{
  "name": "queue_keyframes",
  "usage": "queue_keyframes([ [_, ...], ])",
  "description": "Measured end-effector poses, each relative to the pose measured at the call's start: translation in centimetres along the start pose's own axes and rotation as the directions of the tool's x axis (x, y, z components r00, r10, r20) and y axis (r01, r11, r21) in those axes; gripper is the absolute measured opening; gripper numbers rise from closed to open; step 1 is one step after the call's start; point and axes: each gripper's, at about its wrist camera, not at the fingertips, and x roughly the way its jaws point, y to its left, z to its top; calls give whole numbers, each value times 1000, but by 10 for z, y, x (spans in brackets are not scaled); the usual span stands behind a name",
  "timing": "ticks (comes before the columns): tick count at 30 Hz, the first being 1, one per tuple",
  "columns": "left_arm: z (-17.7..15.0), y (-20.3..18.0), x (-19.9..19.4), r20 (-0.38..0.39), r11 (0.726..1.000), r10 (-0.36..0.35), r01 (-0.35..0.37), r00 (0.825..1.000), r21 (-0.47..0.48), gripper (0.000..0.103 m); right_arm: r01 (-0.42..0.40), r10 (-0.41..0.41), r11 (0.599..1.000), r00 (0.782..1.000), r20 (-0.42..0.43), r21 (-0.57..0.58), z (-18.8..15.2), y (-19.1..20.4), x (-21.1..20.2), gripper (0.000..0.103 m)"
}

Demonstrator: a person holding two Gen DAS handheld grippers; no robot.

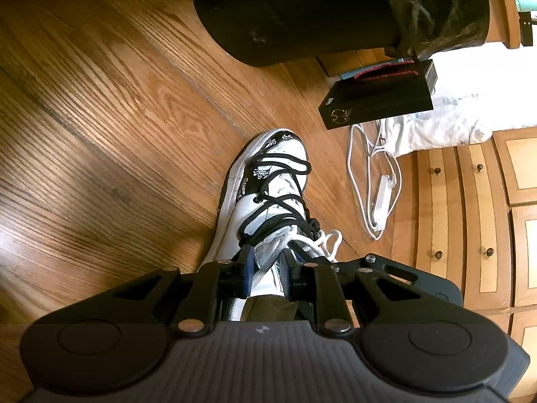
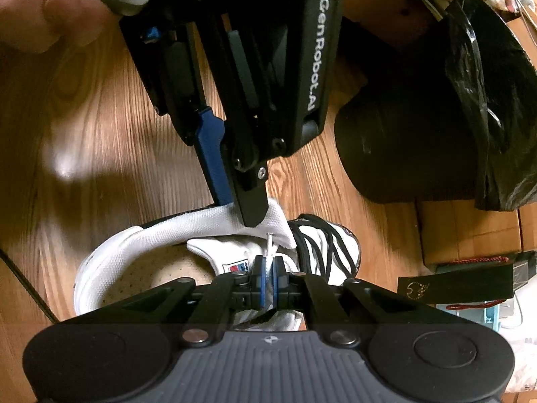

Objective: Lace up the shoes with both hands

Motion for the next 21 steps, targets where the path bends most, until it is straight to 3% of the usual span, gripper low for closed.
queue_keyframes([
  [8,-2,-9,0,2,997,25,-25,1000,69,20,-12,11,1000,1000,13,11,3,-3,1,4],
  [15,-6,-35,2,0,966,98,-96,995,239,18,-18,17,1000,1000,22,15,3,-2,0,4],
  [17,-5,-35,0,3,968,91,-89,996,236,18,-20,20,1000,1000,23,20,4,-2,0,4],
  [21,4,-27,-16,71,991,-27,17,997,130,25,-21,21,1000,999,25,22,4,-1,-1,5],
])
